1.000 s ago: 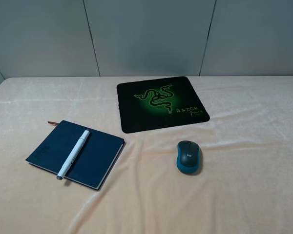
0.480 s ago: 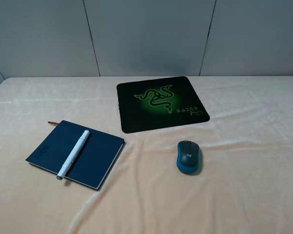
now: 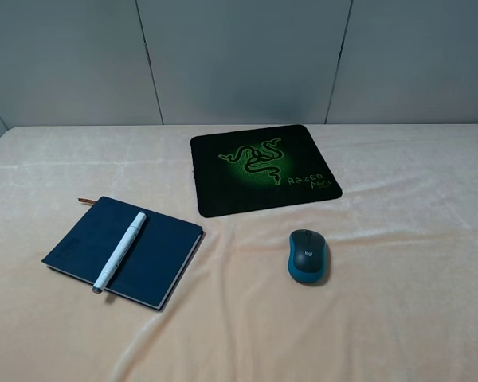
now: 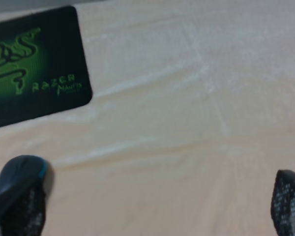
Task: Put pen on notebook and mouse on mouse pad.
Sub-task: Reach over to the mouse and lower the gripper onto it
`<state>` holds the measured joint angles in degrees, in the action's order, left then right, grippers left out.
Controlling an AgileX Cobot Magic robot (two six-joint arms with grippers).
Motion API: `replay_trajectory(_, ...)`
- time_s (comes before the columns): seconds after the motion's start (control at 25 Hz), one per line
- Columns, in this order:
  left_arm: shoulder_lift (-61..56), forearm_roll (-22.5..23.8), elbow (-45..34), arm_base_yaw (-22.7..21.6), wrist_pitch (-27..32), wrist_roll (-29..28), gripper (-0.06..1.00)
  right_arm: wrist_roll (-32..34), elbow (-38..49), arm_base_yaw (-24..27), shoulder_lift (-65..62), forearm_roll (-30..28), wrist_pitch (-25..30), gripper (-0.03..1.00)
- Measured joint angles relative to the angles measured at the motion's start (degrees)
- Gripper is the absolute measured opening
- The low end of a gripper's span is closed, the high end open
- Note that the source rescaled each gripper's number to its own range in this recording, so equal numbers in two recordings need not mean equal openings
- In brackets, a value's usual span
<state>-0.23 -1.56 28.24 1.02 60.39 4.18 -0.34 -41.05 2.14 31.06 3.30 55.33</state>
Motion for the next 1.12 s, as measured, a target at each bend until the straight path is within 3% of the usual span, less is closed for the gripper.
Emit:
replay_trajectory(0.4, 0.0, 0.0, 0.0, 0.0, 0.0, 0.0, 1.00, -4.5, -11.6, -1.5, 30.1, 1.5, -2.0, 1.00)
replay_trajectory(0.6, 0.0, 0.0, 0.0, 0.0, 0.0, 0.0, 1.00, -3.0, -12.2, -10.6, 39.0, -1.6, -4.7, 1.00)
replay_trajectory(0.88, 0.0, 0.0, 0.0, 0.0, 0.0, 0.0, 1.00, 7.1, -12.2, -23.0, 48.7, -2.3, -5.9, 1.00)
replay_trajectory(1.12, 0.0, 0.0, 0.0, 0.0, 0.0, 0.0, 1.00, 15.3, -12.2, -29.5, 54.7, -2.2, -7.0, 1.00)
